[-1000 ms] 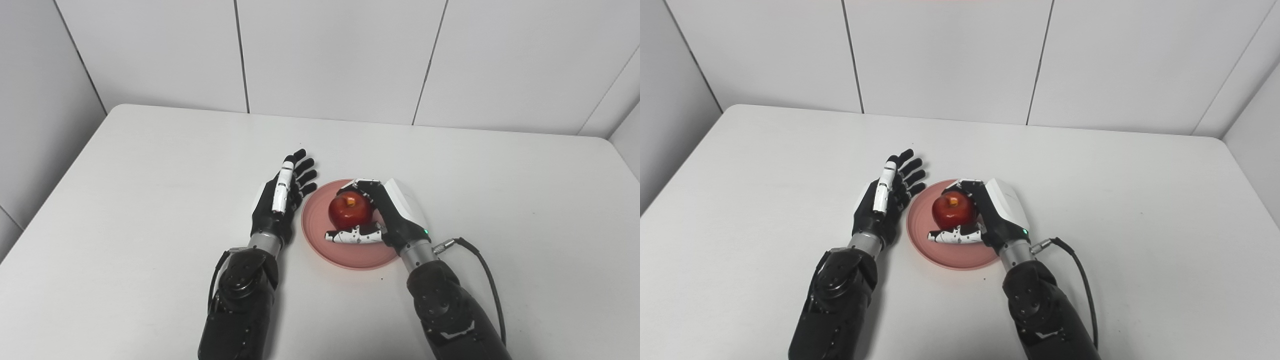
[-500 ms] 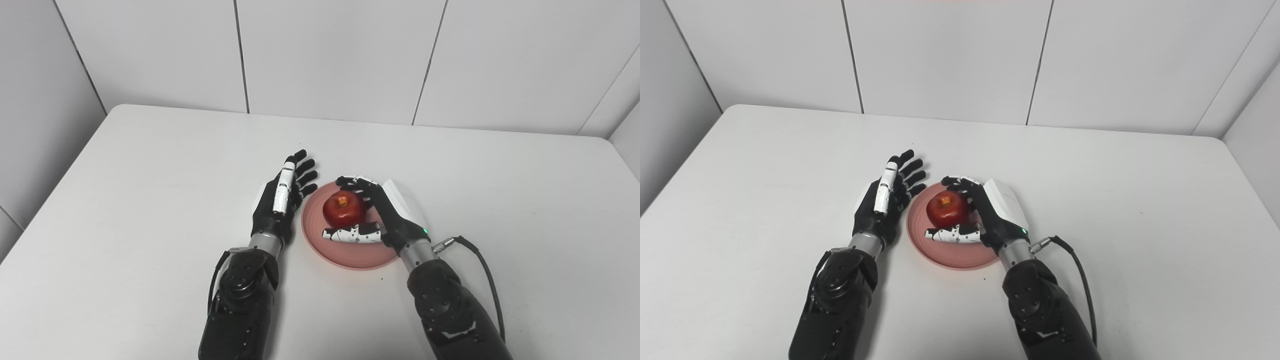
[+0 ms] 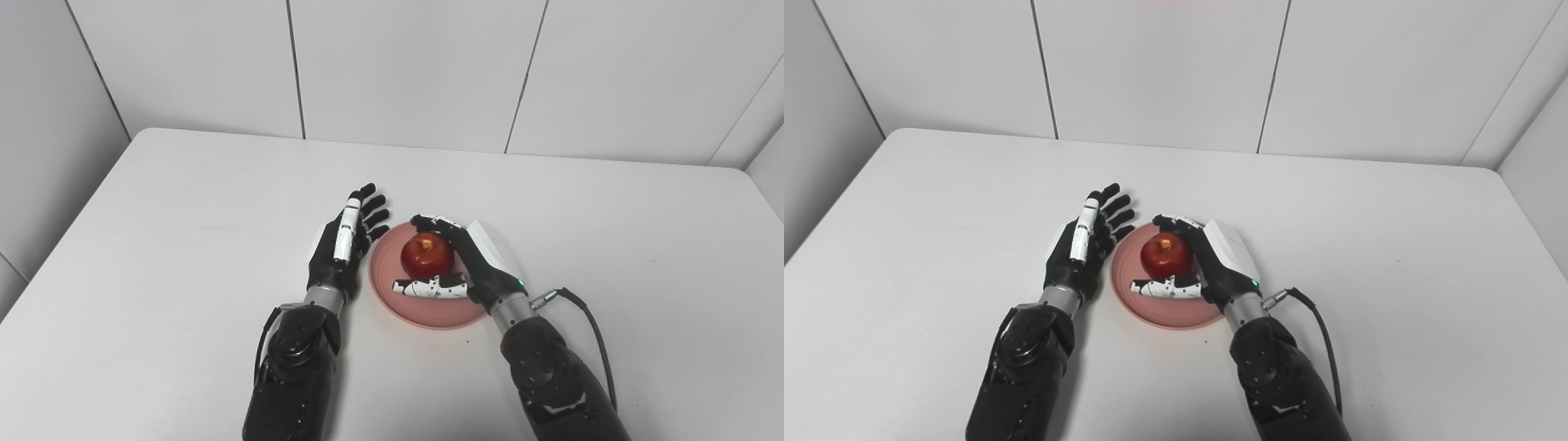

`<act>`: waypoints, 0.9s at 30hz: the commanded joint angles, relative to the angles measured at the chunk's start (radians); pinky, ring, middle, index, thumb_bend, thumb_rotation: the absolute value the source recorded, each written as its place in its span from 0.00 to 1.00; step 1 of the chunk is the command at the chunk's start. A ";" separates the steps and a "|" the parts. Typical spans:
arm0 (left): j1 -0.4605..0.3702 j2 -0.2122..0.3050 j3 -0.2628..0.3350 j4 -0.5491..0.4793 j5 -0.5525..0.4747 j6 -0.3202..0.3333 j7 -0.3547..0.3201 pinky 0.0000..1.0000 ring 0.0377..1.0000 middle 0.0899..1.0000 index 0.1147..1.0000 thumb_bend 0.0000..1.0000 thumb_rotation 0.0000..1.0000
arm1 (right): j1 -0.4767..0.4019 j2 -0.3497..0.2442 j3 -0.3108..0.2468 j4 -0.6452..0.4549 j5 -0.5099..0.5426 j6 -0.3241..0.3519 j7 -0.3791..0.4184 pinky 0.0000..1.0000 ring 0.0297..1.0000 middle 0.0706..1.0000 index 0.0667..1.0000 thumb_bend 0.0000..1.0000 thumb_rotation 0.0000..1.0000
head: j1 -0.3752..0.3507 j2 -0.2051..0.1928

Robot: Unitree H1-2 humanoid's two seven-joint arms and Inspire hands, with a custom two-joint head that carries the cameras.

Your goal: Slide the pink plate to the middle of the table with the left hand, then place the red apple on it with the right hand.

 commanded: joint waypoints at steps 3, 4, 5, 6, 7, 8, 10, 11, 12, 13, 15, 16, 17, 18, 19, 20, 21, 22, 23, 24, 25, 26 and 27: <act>-0.006 -0.008 0.006 0.007 -0.002 -0.004 0.006 0.83 0.85 0.86 0.84 0.37 1.00 | -0.022 -0.018 -0.021 -0.064 0.007 -0.020 0.003 0.70 0.77 0.78 0.79 1.00 0.42 | 0.000 0.000; -0.006 -0.009 0.007 0.007 -0.002 -0.003 0.007 0.82 0.85 0.85 0.84 0.37 1.00 | -0.020 -0.023 -0.025 -0.070 0.011 -0.031 0.001 0.71 0.78 0.80 0.81 1.00 0.44 | 0.000 0.000; -0.005 -0.007 0.006 0.006 -0.001 -0.001 0.006 0.82 0.85 0.85 0.84 0.37 1.00 | -0.019 -0.030 -0.028 -0.080 0.012 -0.040 0.000 0.72 0.79 0.81 0.82 1.00 0.45 | 0.000 -0.001; -0.005 -0.006 0.006 0.005 0.000 0.000 0.005 0.83 0.85 0.85 0.84 0.37 1.00 | -0.019 -0.034 -0.030 -0.086 0.013 -0.046 -0.001 0.73 0.80 0.82 0.84 1.00 0.47 | 0.000 -0.001; -0.005 -0.005 0.005 0.005 0.000 0.001 0.004 0.83 0.85 0.85 0.84 0.37 1.00 | -0.018 -0.038 -0.032 -0.092 0.013 -0.054 -0.005 0.74 0.81 0.83 0.85 1.00 0.48 | -0.001 -0.002; -0.004 -0.004 0.004 0.005 0.001 -0.001 0.002 0.83 0.85 0.86 0.84 0.37 1.00 | -0.017 -0.042 -0.035 -0.101 0.013 -0.057 -0.007 0.75 0.82 0.85 0.87 1.00 0.49 | -0.001 -0.002; -0.003 -0.003 0.005 0.004 -0.001 0.003 0.001 0.83 0.85 0.86 0.85 0.37 1.00 | -0.015 -0.048 -0.042 -0.127 0.014 -0.045 0.002 0.78 0.85 0.88 0.91 1.00 0.53 | -0.003 -0.003; -0.003 -0.004 0.006 0.004 -0.004 0.006 0.000 0.84 0.85 0.86 0.85 0.37 1.00 | -0.014 -0.051 -0.045 -0.140 0.014 -0.040 0.005 0.80 0.87 0.90 0.92 1.00 0.54 | -0.003 -0.003; -0.003 -0.004 0.007 0.004 -0.006 0.008 -0.001 0.84 0.86 0.86 0.85 0.38 1.00 | -0.013 -0.053 -0.049 -0.149 0.016 -0.039 0.006 0.81 0.88 0.91 0.93 1.00 0.55 | -0.003 -0.004; -0.003 -0.004 0.008 0.003 -0.008 0.012 -0.002 0.84 0.86 0.86 0.85 0.38 1.00 | -0.012 -0.055 -0.054 -0.157 0.023 -0.041 0.007 0.82 0.88 0.92 0.94 1.00 0.55 | -0.003 -0.004; -0.003 -0.005 0.009 0.000 -0.011 0.020 -0.003 0.85 0.86 0.87 0.85 0.38 1.00 | -0.010 -0.055 -0.070 -0.176 0.045 -0.041 0.009 0.82 0.89 0.93 0.94 1.00 0.55 | -0.004 -0.005; -0.003 -0.005 0.010 0.000 -0.013 0.022 -0.003 0.85 0.86 0.87 0.85 0.38 1.00 | -0.009 -0.054 -0.078 -0.183 0.058 -0.043 0.008 0.82 0.89 0.93 0.95 1.00 0.55 | -0.006 -0.006; -0.003 -0.005 0.011 0.000 -0.015 0.023 -0.003 0.85 0.86 0.87 0.85 0.38 1.00 | -0.008 -0.053 -0.084 -0.188 0.066 -0.044 0.008 0.81 0.89 0.93 0.95 1.00 0.54 | -0.006 -0.006; -0.003 -0.006 0.012 0.000 -0.017 0.023 -0.004 0.85 0.86 0.87 0.85 0.38 1.00 | -0.007 -0.054 -0.091 -0.197 0.067 -0.051 0.000 0.81 0.89 0.93 0.96 1.00 0.54 | -0.008 -0.007; -0.003 -0.006 0.013 0.001 -0.019 0.024 -0.004 0.86 0.86 0.87 0.86 0.38 1.00 | -0.006 -0.057 -0.096 -0.204 0.062 -0.057 -0.008 0.80 0.89 0.93 0.95 1.00 0.55 | -0.008 -0.007; -0.003 -0.007 0.014 0.002 -0.021 0.023 -0.004 0.86 0.87 0.87 0.86 0.38 1.00 | -0.004 -0.060 -0.102 -0.212 0.056 -0.062 -0.016 0.80 0.89 0.92 0.95 1.00 0.57 | -0.008 -0.007; -0.004 -0.007 0.016 0.003 -0.023 0.023 -0.004 0.86 0.87 0.87 0.86 0.38 1.00 | -0.003 -0.062 -0.108 -0.220 0.055 -0.066 -0.021 0.81 0.89 0.92 0.95 1.00 0.58 | -0.013 -0.009; -0.004 -0.008 0.017 0.004 -0.024 0.022 -0.005 0.86 0.87 0.87 0.86 0.38 1.00 | -0.002 -0.062 -0.111 -0.224 0.055 -0.067 -0.022 0.82 0.89 0.93 0.94 1.00 0.59 | -0.013 -0.009; -0.005 -0.008 0.018 0.005 -0.026 0.022 -0.005 0.86 0.87 0.87 0.85 0.38 1.00 | 0.000 -0.063 -0.120 -0.231 0.056 -0.069 -0.028 0.82 0.90 0.92 0.94 1.00 0.60 | -0.013 -0.009; -0.005 -0.008 0.019 0.006 -0.028 0.021 -0.005 0.86 0.87 0.87 0.85 0.38 1.00 | 0.002 -0.063 -0.127 -0.236 0.057 -0.070 -0.033 0.83 0.90 0.92 0.94 1.00 0.60 | -0.013 -0.009; -0.005 -0.007 0.020 0.007 -0.030 0.020 -0.005 0.86 0.87 0.87 0.85 0.38 1.00 | 0.004 -0.066 -0.136 -0.238 0.057 -0.073 -0.043 0.83 0.89 0.92 0.94 1.00 0.61 | -0.017 -0.011; -0.006 -0.007 0.020 0.009 -0.031 0.019 -0.005 0.86 0.86 0.87 0.85 0.38 1.00 | 0.005 -0.067 -0.142 -0.239 0.056 -0.077 -0.050 0.83 0.89 0.91 0.94 1.00 0.61 | -0.017 -0.012; -0.006 -0.005 0.020 0.010 -0.029 0.015 -0.006 0.86 0.86 0.87 0.85 0.38 1.00 | 0.009 -0.068 -0.152 -0.239 0.055 -0.076 -0.059 0.83 0.89 0.91 0.94 1.00 0.61 | -0.017 -0.013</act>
